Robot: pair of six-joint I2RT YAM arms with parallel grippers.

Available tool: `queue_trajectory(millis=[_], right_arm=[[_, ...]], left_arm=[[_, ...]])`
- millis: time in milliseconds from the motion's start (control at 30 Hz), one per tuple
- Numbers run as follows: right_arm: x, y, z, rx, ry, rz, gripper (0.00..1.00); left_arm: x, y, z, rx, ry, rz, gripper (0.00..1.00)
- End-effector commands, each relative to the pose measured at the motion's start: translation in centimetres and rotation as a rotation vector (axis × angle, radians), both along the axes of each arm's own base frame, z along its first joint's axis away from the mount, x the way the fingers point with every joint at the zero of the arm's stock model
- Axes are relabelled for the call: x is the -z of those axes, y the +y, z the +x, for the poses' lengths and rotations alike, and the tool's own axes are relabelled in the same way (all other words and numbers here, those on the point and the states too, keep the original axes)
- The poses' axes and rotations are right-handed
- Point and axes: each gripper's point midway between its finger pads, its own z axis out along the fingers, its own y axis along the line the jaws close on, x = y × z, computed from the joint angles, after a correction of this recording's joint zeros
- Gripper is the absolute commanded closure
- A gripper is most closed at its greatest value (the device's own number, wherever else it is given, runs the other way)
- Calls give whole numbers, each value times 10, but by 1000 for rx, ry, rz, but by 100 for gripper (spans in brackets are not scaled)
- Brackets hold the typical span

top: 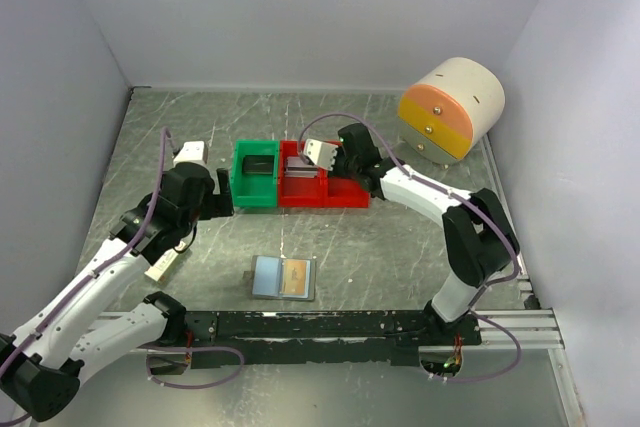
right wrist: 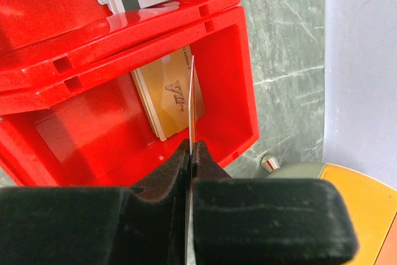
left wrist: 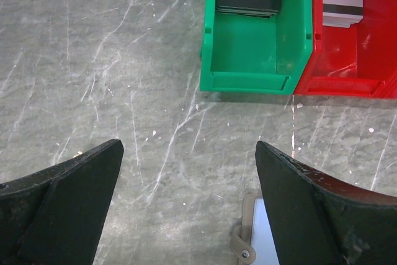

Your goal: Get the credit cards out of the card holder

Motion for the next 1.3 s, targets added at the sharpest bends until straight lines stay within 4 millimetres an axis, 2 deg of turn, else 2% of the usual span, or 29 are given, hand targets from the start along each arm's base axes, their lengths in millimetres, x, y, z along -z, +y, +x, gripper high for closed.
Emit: queue_trajectory(millis=[0,567,733,933,1000,1133,1267], right_arm=[[3,3,10,26,-23,7,100],[38,10,27,62,-18,2,100],[49,5,37,102,-62,-30,100],[65,15,28,36,7,-11,100],[66,13,30,42,-3,-23,99],[69,13,25,16,13,-32,87],[71,9,23,8,36,-53,81]], left_arm=[[-5,8,1,-44,-22,1,0],[-13,15,-2,-77,-55,-10,0],[-12,15,-2,-77,-51,-8,0],[-12,15,-2,-76,-53,-9,0],[-12,15,-2,-75,-52,-8,0],[-11,14,-2,-70,-46,-5,0],[-9,12,-1,-60,-42,-5,0]])
